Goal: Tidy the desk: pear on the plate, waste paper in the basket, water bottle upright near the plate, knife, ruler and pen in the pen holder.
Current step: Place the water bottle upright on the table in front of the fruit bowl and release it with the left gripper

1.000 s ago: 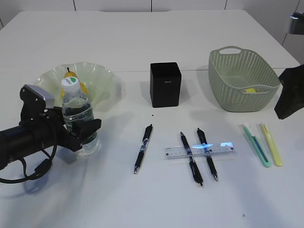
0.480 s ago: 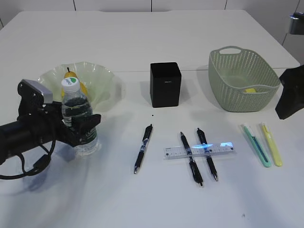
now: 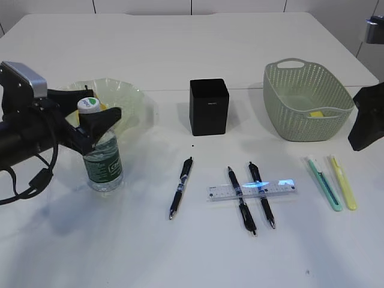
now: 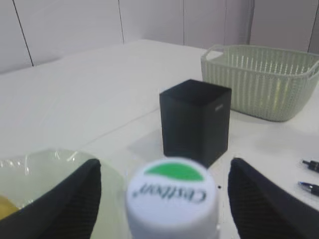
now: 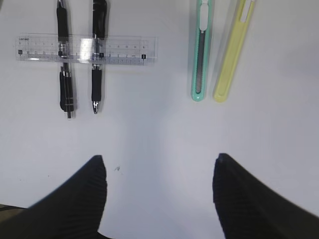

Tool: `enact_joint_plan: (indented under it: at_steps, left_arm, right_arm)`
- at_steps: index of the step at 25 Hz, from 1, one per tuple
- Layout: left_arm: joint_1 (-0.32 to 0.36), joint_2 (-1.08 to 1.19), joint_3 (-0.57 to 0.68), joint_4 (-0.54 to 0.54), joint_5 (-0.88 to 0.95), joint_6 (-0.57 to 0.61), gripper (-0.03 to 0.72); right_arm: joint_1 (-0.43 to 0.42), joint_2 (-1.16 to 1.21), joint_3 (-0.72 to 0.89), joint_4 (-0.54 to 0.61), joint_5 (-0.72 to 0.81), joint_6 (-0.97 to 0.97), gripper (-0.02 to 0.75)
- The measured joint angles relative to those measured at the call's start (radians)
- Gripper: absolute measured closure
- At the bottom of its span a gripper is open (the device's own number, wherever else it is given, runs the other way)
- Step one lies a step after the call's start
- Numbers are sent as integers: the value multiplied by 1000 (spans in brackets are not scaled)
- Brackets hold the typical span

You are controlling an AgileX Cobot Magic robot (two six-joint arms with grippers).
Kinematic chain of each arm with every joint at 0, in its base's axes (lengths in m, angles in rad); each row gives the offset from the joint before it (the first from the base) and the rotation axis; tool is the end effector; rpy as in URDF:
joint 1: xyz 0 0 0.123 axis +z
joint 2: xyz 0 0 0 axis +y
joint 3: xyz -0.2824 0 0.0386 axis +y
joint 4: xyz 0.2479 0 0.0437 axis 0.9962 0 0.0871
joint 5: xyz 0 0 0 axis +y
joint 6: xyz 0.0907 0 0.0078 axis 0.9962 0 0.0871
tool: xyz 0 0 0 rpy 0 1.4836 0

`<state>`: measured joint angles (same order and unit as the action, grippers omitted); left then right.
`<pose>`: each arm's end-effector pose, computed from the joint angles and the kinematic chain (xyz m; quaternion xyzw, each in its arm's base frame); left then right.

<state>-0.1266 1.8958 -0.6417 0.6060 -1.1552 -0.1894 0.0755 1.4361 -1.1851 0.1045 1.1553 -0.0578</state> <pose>0.3143 -0.0878 0.1493 0.2561 0.6872 -0.2137 0.6454 0.2725 0.0293 0.3010 -0.0511 0.9895 0.0512 0.1249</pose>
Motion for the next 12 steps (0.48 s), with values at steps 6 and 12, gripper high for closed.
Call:
enact_joint_plan:
  at_steps: [6,12]
  left_arm:
    - [0,-101,2,-13,0,0,127]
    - [2,-190,5,-235,5,1,127]
  right_arm:
    - [0,0,0,0,0,0,241]
    - [0,0,0,-4,0,-4,241]
